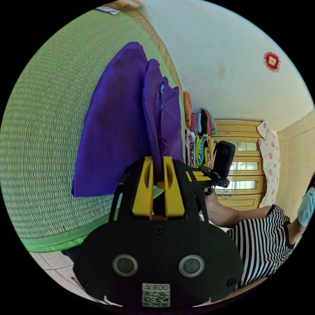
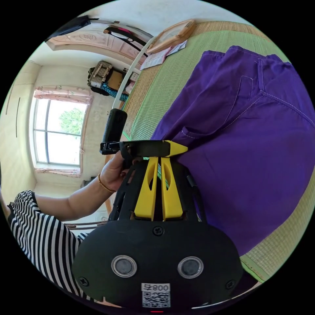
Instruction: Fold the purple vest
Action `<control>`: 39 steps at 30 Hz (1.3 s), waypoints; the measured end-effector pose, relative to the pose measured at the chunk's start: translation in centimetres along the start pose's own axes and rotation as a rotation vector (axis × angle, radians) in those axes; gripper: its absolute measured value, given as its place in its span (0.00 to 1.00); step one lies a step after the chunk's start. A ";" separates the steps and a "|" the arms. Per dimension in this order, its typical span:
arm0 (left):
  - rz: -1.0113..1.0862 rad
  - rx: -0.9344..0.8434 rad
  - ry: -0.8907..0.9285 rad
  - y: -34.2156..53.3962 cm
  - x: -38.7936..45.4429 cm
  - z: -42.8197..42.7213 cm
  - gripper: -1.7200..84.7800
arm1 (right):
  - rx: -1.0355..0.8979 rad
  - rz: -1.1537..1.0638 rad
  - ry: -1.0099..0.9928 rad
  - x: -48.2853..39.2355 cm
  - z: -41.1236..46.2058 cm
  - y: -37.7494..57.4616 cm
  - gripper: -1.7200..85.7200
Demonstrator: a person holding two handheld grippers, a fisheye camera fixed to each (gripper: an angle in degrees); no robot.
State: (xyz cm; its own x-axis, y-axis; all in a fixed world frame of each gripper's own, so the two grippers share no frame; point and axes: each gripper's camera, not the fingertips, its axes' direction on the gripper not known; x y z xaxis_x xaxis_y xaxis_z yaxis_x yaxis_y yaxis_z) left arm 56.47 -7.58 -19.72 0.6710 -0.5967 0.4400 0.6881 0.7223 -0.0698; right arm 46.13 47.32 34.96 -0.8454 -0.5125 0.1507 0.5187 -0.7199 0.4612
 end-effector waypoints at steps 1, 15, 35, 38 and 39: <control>0.009 0.012 0.000 -0.1 -0.2 -0.2 0.08 | 0.006 -0.002 -0.010 -0.5 -0.3 -0.7 0.03; 0.036 0.176 -0.186 2.2 -3.6 -5.3 0.05 | -0.043 -0.106 -0.077 -8.4 0.3 -9.4 0.03; 0.131 0.163 -0.270 4.8 -6.4 -4.9 0.04 | 0.090 0.072 0.320 -12.0 -5.6 -28.0 0.12; 0.161 0.141 -0.285 4.9 -6.1 -4.5 0.04 | 0.054 0.113 0.367 -12.3 -4.2 -30.5 0.12; 0.171 0.130 -0.296 5.0 -6.0 -4.4 0.04 | 0.046 0.121 0.370 -12.3 -4.0 -30.8 0.12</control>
State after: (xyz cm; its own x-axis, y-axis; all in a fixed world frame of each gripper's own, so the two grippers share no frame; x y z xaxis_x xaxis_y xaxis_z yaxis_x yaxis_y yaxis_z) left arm 57.05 -1.94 -26.64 0.6511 -0.3499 0.6735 0.5190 0.8528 -0.0586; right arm 41.06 73.99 15.42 -0.6710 -0.7325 -0.1152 0.5985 -0.6267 0.4991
